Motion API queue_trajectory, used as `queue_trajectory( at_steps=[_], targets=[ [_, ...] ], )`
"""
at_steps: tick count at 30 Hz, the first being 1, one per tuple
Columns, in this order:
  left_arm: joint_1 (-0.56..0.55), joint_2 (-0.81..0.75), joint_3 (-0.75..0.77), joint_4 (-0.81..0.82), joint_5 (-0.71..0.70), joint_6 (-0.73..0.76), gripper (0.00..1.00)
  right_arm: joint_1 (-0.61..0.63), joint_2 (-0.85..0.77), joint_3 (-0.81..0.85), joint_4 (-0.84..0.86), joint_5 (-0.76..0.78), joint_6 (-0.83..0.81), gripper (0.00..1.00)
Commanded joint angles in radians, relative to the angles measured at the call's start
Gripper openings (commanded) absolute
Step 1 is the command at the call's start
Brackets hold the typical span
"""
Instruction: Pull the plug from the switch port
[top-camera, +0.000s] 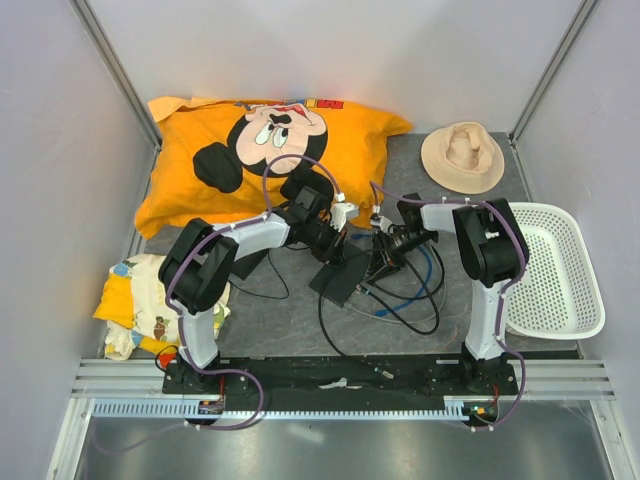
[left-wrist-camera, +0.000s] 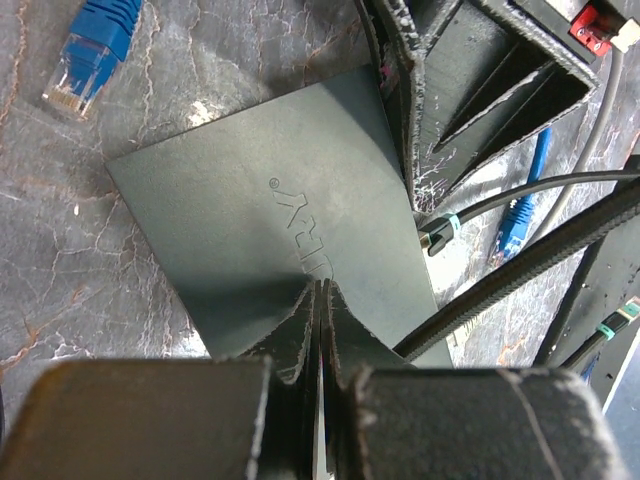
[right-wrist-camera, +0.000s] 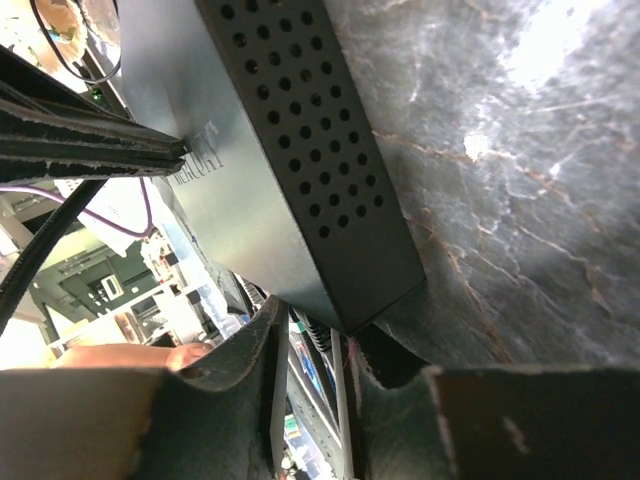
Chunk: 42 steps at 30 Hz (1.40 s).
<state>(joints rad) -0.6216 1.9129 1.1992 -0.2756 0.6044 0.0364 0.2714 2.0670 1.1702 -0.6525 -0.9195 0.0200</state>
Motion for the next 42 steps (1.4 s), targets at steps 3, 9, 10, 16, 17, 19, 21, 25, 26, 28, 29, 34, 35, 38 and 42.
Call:
queue_trajectory(
  at_steps=[3,9,10,16,17,19,21,25,26,28,29,34,35,38,42],
  targets=[
    [-0.007,0.041,-0.004,-0.007,-0.066,-0.015,0.02,0.029,0.12,-0.009,0.119,0.389,-0.048,0.22],
    [-0.02,0.034,-0.006,-0.008,-0.081,-0.016,0.02,0.048,0.124,0.0,0.108,0.43,-0.038,0.06],
    [-0.023,0.032,-0.007,-0.008,-0.083,-0.016,0.02,0.057,0.123,0.006,0.105,0.465,-0.035,0.02],
    [-0.029,0.037,-0.012,-0.016,-0.1,-0.004,0.01,0.106,0.145,0.045,0.064,0.541,-0.026,0.0],
    [-0.03,0.037,-0.013,-0.014,-0.101,-0.004,0.01,0.109,0.162,0.052,0.051,0.539,-0.031,0.0],
    [-0.03,0.035,-0.019,-0.013,-0.107,0.002,0.02,0.107,0.179,0.075,0.027,0.536,-0.048,0.0],
    [-0.032,0.031,-0.026,-0.011,-0.11,0.008,0.02,0.109,0.197,0.097,0.013,0.545,-0.049,0.0],
    [-0.033,-0.003,-0.052,-0.005,-0.112,0.017,0.02,0.106,0.246,0.255,-0.032,0.538,-0.075,0.0],
    [-0.033,-0.012,-0.059,-0.007,-0.112,0.02,0.02,0.107,0.275,0.288,-0.054,0.53,-0.086,0.0],
    [-0.032,-0.05,-0.084,0.001,-0.111,0.029,0.01,0.111,0.314,0.411,-0.094,0.507,-0.1,0.0],
    [-0.032,-0.061,-0.095,0.007,-0.104,0.036,0.02,0.111,0.353,0.451,-0.116,0.505,-0.116,0.0],
    [-0.05,-0.106,-0.145,0.01,-0.214,0.106,0.02,0.112,0.4,0.592,-0.196,0.553,-0.186,0.0],
    [-0.053,-0.109,-0.148,0.009,-0.228,0.115,0.01,0.112,0.409,0.601,-0.225,0.559,-0.205,0.0],
    [-0.061,-0.091,-0.138,-0.014,-0.296,0.1,0.02,0.112,0.43,0.637,-0.272,0.62,-0.268,0.0],
    [-0.081,-0.075,-0.13,-0.014,-0.38,0.07,0.02,0.132,0.443,0.681,-0.303,0.683,-0.316,0.0]
  ],
)
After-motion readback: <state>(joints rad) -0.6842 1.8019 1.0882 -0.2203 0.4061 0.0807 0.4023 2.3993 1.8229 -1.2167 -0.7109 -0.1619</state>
